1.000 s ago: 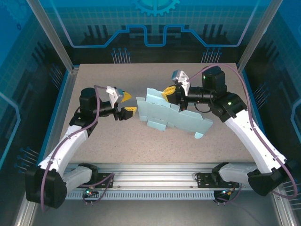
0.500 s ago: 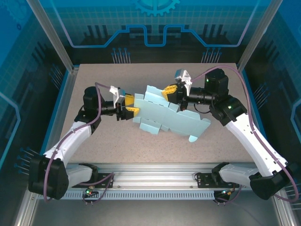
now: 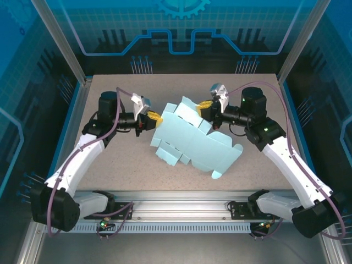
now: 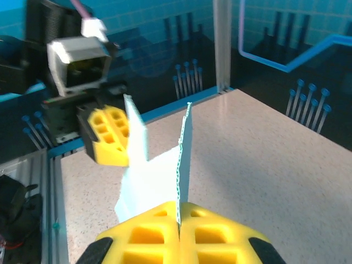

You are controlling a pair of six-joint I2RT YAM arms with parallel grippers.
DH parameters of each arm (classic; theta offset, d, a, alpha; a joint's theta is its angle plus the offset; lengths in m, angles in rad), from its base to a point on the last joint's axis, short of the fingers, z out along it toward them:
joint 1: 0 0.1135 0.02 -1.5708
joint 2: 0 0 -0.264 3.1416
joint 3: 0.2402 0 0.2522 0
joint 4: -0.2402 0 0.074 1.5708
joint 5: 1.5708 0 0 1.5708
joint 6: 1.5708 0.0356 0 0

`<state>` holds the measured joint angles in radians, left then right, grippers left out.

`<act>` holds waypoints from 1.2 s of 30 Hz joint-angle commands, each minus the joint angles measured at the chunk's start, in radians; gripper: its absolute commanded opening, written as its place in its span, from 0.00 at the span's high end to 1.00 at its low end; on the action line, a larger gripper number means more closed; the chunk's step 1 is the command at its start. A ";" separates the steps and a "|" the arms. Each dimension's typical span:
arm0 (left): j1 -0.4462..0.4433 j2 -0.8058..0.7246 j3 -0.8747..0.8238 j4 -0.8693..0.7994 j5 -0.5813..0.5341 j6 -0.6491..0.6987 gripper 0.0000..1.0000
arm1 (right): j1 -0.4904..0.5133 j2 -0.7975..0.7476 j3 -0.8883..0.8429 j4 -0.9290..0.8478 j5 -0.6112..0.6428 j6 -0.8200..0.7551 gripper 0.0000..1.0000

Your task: Fold the paper box

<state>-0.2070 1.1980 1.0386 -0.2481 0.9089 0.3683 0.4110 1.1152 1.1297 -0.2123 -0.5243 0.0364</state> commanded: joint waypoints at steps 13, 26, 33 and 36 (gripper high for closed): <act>-0.152 0.176 0.405 -0.553 -0.523 0.458 1.00 | -0.062 -0.147 -0.245 -0.063 0.232 0.191 0.27; -0.394 0.466 0.426 -0.270 -0.991 0.539 1.00 | -0.073 -0.194 -0.195 -0.292 0.489 0.374 0.28; -0.473 0.513 0.260 0.166 -1.256 0.619 1.00 | -0.083 -0.200 -0.235 -0.300 0.522 0.450 0.36; -0.506 0.521 0.179 0.359 -1.315 0.678 1.00 | -0.096 -0.187 -0.240 -0.279 0.507 0.507 0.49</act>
<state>-0.6857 1.7020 1.2720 -0.1551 -0.2726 0.9714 0.3355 0.9295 0.9020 -0.4870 -0.0288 0.4706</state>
